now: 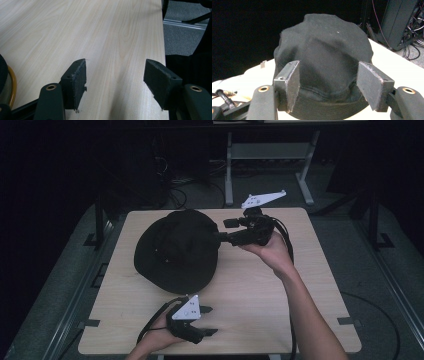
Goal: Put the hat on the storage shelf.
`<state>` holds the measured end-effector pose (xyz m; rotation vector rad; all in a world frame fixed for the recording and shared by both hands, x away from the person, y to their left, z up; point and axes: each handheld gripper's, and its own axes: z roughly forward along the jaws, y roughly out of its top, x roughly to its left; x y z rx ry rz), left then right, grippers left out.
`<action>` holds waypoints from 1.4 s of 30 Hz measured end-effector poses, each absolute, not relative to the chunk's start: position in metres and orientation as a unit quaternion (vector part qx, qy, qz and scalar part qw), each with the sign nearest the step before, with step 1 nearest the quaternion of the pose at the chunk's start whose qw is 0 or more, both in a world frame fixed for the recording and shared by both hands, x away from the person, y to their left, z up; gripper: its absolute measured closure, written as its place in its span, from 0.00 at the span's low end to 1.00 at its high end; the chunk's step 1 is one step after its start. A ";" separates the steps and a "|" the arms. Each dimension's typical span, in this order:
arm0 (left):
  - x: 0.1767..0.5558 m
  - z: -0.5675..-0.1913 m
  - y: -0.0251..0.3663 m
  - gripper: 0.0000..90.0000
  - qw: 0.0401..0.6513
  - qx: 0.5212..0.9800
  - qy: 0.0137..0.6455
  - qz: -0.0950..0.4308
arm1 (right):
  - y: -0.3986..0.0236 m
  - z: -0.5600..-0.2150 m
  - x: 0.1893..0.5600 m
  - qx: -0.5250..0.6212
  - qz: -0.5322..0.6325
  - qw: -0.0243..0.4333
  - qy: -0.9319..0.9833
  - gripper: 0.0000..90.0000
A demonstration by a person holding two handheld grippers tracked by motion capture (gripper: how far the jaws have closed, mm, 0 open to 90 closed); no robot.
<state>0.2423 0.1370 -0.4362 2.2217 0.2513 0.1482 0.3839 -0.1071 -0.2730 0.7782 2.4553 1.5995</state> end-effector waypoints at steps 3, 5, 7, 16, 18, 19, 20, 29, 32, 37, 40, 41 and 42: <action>0.243 -0.436 0.137 0.38 0.435 0.893 0.102 0.060 | -0.112 -0.277 0.383 0.261 0.525 0.053 0.808 0.38; 0.243 -0.436 0.137 0.38 0.435 0.893 0.102 0.060 | -0.115 -0.280 0.383 0.265 0.524 0.051 0.807 0.38; 0.242 -0.437 0.137 0.38 0.435 0.893 0.102 0.060 | -0.118 -0.283 0.382 0.268 0.524 0.053 0.807 0.38; 0.243 -0.436 0.138 0.37 0.435 0.892 0.106 0.061 | -0.130 -0.294 0.379 0.283 0.522 0.049 0.803 0.37; 0.243 -0.437 0.138 0.37 0.434 0.892 0.106 0.060 | -0.133 -0.296 0.378 0.284 0.522 0.050 0.802 0.37; 0.243 -0.437 0.137 0.37 0.435 0.892 0.106 0.060 | -0.135 -0.298 0.378 0.285 0.523 0.050 0.802 0.37; 0.243 -0.437 0.137 0.37 0.435 0.892 0.106 0.060 | -0.136 -0.299 0.378 0.287 0.522 0.049 0.802 0.37; 0.244 -0.437 0.138 0.37 0.433 0.893 0.104 0.061 | -0.149 -0.310 0.373 0.298 0.522 0.044 0.798 0.36; 0.244 -0.437 0.138 0.37 0.432 0.894 0.104 0.061 | -0.154 -0.313 0.371 0.302 0.524 0.045 0.796 0.35; 0.245 -0.438 0.138 0.36 0.432 0.893 0.109 0.058 | -0.164 -0.318 0.365 0.305 0.524 0.046 0.794 0.35; 0.244 -0.438 0.138 0.36 0.433 0.893 0.110 0.058 | -0.170 -0.321 0.362 0.309 0.524 0.045 0.793 0.34; 0.244 -0.438 0.138 0.36 0.433 0.893 0.110 0.058 | -0.172 -0.323 0.361 0.311 0.524 0.045 0.792 0.34; 0.244 -0.438 0.138 0.35 0.433 0.893 0.110 0.058 | -0.174 -0.324 0.360 0.312 0.523 0.045 0.792 0.34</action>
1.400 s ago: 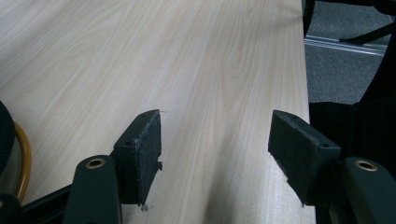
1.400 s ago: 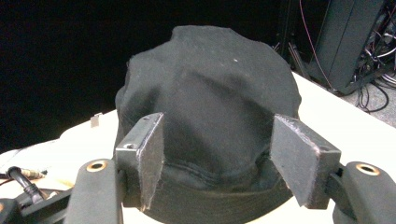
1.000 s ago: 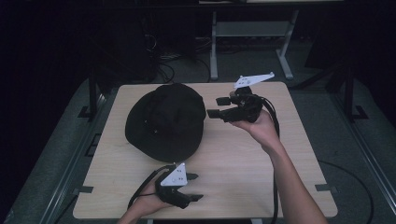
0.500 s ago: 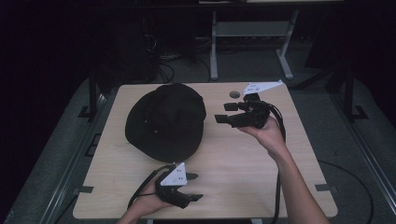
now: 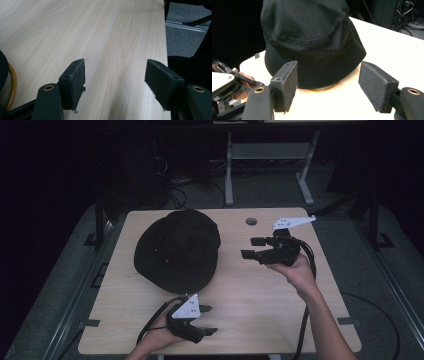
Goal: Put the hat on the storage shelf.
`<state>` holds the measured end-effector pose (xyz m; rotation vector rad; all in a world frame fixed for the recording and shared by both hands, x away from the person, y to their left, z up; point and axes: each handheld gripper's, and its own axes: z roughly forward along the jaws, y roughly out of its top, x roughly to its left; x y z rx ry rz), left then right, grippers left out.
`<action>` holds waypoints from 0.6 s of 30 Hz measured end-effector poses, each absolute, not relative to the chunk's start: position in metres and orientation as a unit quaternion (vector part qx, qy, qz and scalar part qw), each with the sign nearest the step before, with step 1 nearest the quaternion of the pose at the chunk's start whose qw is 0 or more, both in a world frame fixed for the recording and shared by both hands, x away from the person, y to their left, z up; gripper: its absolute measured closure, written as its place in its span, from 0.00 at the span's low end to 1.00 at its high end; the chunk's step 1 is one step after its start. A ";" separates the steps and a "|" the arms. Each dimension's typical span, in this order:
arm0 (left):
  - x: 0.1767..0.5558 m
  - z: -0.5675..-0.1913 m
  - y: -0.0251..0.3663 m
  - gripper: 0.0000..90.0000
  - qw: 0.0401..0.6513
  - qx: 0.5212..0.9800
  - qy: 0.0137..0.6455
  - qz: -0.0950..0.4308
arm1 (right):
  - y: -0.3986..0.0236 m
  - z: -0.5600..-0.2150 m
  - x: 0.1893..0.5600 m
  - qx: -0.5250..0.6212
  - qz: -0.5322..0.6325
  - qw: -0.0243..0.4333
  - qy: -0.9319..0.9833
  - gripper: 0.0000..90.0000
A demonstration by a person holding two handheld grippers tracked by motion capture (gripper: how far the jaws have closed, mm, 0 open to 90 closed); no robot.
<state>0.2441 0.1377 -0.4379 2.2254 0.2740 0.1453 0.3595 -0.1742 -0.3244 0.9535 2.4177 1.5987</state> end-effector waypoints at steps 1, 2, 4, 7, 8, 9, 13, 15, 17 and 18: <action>0.244 -0.438 0.138 0.35 0.432 0.893 0.110 0.058 | -0.176 -0.326 0.358 0.314 0.522 0.045 0.791 0.34; 0.244 -0.438 0.137 0.35 0.430 0.894 0.109 0.058 | -0.178 -0.328 0.357 0.316 0.522 0.045 0.791 0.34; 0.244 -0.438 0.137 0.35 0.432 0.894 0.106 0.061 | -0.182 -0.331 0.355 0.320 0.524 0.043 0.788 0.34; 0.243 -0.439 0.137 0.35 0.433 0.893 0.109 0.058 | -0.187 -0.337 0.353 0.324 0.525 0.043 0.786 0.34; 0.243 -0.439 0.137 0.35 0.434 0.893 0.109 0.058 | -0.189 -0.339 0.352 0.326 0.525 0.042 0.785 0.34; 0.243 -0.439 0.137 0.35 0.434 0.892 0.110 0.058 | -0.190 -0.341 0.351 0.328 0.525 0.041 0.784 0.34; 0.244 -0.439 0.137 0.34 0.433 0.892 0.111 0.060 | -0.195 -0.348 0.348 0.334 0.524 0.038 0.783 0.34; 0.244 -0.439 0.136 0.34 0.433 0.893 0.110 0.060 | -0.197 -0.350 0.347 0.337 0.522 0.036 0.783 0.33; 0.243 -0.439 0.136 0.33 0.433 0.892 0.111 0.060 | -0.200 -0.353 0.346 0.339 0.521 0.035 0.783 0.34; 0.243 -0.439 0.136 0.33 0.433 0.892 0.111 0.060 | -0.201 -0.354 0.345 0.339 0.520 0.035 0.783 0.34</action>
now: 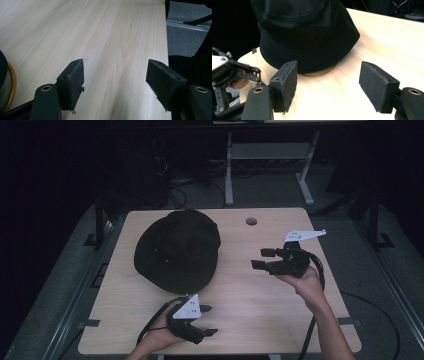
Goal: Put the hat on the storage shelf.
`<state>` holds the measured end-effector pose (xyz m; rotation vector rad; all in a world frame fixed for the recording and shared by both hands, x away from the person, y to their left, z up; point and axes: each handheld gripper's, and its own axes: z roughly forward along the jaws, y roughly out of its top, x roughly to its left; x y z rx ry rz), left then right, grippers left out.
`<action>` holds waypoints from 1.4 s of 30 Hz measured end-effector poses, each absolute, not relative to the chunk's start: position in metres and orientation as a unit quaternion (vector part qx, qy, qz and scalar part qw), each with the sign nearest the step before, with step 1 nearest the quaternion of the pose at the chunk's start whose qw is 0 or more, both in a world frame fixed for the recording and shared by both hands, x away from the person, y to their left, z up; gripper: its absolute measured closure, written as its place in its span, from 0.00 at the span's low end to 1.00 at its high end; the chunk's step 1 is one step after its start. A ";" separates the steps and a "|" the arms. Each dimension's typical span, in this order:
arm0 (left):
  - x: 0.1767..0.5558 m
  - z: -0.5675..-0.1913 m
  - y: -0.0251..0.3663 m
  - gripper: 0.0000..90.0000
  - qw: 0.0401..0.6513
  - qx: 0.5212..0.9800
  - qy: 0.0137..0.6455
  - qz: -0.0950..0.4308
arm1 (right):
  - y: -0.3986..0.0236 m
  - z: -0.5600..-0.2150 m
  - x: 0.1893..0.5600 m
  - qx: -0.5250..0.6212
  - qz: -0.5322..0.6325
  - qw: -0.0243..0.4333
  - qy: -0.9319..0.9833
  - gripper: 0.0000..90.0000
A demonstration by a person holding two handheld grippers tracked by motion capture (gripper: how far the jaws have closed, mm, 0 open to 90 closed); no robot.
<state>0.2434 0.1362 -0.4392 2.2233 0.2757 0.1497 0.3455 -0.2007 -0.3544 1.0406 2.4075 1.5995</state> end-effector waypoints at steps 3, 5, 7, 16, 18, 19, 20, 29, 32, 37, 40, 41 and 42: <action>0.243 -0.439 0.136 0.33 0.433 0.893 0.111 0.060 | -0.204 -0.358 0.344 0.343 0.520 0.035 0.782 0.33; 0.243 -0.439 0.136 0.33 0.433 0.893 0.111 0.060 | -0.206 -0.360 0.343 0.346 0.516 0.035 0.783 0.33; 0.243 -0.439 0.136 0.33 0.433 0.893 0.112 0.060 | -0.209 -0.361 0.341 0.347 0.517 0.036 0.782 0.33; 0.245 -0.439 0.138 0.31 0.436 0.890 0.117 0.060 | -0.223 -0.368 0.333 0.359 0.526 0.039 0.769 0.33; 0.245 -0.439 0.138 0.31 0.433 0.891 0.117 0.061 | -0.226 -0.370 0.332 0.360 0.527 0.040 0.768 0.33; 0.245 -0.439 0.138 0.31 0.434 0.891 0.120 0.059 | -0.228 -0.373 0.330 0.363 0.529 0.040 0.766 0.33; 0.244 -0.439 0.138 0.31 0.434 0.891 0.121 0.058 | -0.231 -0.375 0.329 0.365 0.530 0.039 0.764 0.33; 0.245 -0.440 0.138 0.30 0.432 0.892 0.120 0.060 | -0.249 -0.389 0.318 0.382 0.529 0.040 0.757 0.33; 0.245 -0.440 0.138 0.30 0.431 0.892 0.120 0.060 | -0.254 -0.393 0.315 0.386 0.524 0.041 0.759 0.32; 0.245 -0.441 0.139 0.30 0.430 0.892 0.123 0.059 | -0.260 -0.400 0.309 0.395 0.518 0.041 0.758 0.32; 0.245 -0.441 0.139 0.30 0.431 0.892 0.125 0.059 | -0.263 -0.406 0.305 0.397 0.512 0.039 0.761 0.31; 0.246 -0.442 0.139 0.30 0.430 0.892 0.125 0.060 | -0.263 -0.408 0.304 0.398 0.511 0.037 0.761 0.31; 0.246 -0.442 0.139 0.30 0.430 0.892 0.124 0.060 | -0.264 -0.410 0.303 0.398 0.512 0.039 0.760 0.31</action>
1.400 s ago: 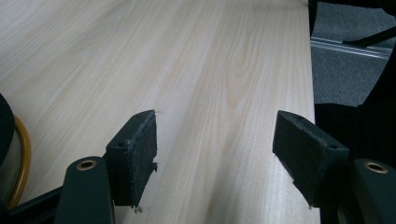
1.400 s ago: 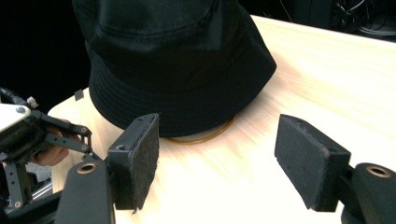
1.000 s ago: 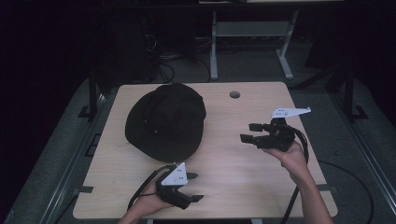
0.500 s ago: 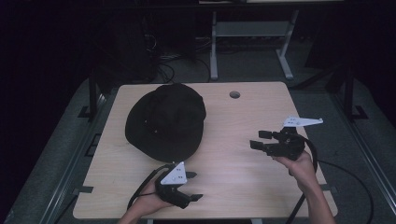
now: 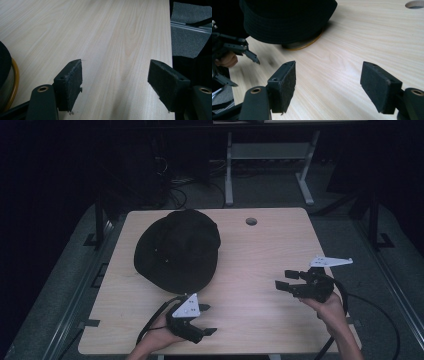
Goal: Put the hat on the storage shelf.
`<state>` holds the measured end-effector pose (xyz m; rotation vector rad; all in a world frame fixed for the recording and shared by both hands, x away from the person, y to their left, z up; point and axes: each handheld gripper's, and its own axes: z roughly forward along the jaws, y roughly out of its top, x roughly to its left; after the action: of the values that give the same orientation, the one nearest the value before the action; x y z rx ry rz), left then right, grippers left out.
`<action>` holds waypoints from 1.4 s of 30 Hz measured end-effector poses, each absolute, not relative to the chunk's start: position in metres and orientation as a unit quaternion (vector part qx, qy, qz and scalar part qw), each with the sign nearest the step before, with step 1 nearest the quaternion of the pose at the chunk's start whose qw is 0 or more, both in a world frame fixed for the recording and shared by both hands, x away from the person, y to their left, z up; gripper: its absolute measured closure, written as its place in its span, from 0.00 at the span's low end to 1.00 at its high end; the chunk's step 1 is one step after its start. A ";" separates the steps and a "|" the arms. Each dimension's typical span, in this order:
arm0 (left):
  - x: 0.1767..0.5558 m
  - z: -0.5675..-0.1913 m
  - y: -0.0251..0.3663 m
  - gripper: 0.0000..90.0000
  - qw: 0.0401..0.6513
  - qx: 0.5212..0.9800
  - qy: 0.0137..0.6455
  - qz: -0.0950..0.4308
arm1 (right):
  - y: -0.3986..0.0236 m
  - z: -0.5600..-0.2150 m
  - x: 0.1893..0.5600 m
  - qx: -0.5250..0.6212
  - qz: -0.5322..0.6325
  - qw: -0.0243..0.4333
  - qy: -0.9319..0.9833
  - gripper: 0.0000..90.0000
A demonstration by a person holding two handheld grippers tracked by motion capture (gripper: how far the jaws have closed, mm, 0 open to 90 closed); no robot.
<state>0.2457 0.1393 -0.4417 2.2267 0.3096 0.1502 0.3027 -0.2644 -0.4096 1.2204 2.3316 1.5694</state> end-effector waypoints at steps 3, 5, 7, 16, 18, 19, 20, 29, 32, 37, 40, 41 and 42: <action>0.246 -0.442 0.139 0.30 0.430 0.892 0.125 0.060 | -0.269 -0.414 0.298 0.403 0.512 0.039 0.758 0.32; 0.246 -0.442 0.139 0.30 0.430 0.892 0.124 0.061 | -0.272 -0.417 0.295 0.404 0.511 0.040 0.758 0.31; 0.246 -0.442 0.139 0.30 0.429 0.893 0.124 0.061 | -0.274 -0.421 0.292 0.407 0.511 0.041 0.756 0.31; 0.244 -0.442 0.138 0.30 0.431 0.892 0.126 0.059 | -0.284 -0.434 0.275 0.418 0.512 0.050 0.749 0.31; 0.244 -0.442 0.138 0.30 0.432 0.891 0.128 0.058 | -0.287 -0.436 0.271 0.419 0.511 0.051 0.748 0.31; 0.244 -0.442 0.138 0.30 0.433 0.890 0.128 0.059 | -0.287 -0.437 0.269 0.420 0.511 0.055 0.748 0.31; 0.244 -0.442 0.138 0.30 0.433 0.890 0.128 0.059 | -0.288 -0.437 0.266 0.420 0.510 0.058 0.749 0.31; 0.243 -0.441 0.139 0.30 0.434 0.890 0.130 0.059 | -0.295 -0.444 0.252 0.424 0.509 0.065 0.746 0.31; 0.243 -0.441 0.140 0.30 0.433 0.890 0.130 0.061 | -0.297 -0.446 0.248 0.426 0.511 0.068 0.744 0.31; 0.243 -0.441 0.141 0.30 0.434 0.889 0.132 0.060 | -0.300 -0.450 0.240 0.425 0.513 0.073 0.742 0.30; 0.242 -0.441 0.141 0.30 0.434 0.889 0.134 0.058 | -0.302 -0.452 0.234 0.428 0.517 0.075 0.738 0.30; 0.242 -0.441 0.141 0.30 0.433 0.889 0.134 0.058 | -0.302 -0.452 0.232 0.429 0.517 0.075 0.737 0.30; 0.243 -0.441 0.141 0.30 0.433 0.890 0.134 0.059 | -0.302 -0.453 0.230 0.427 0.517 0.076 0.738 0.29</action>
<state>0.2426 0.1414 -0.4413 2.2169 0.3341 0.1474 0.2304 -0.3024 -0.4527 1.2794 2.2118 1.5501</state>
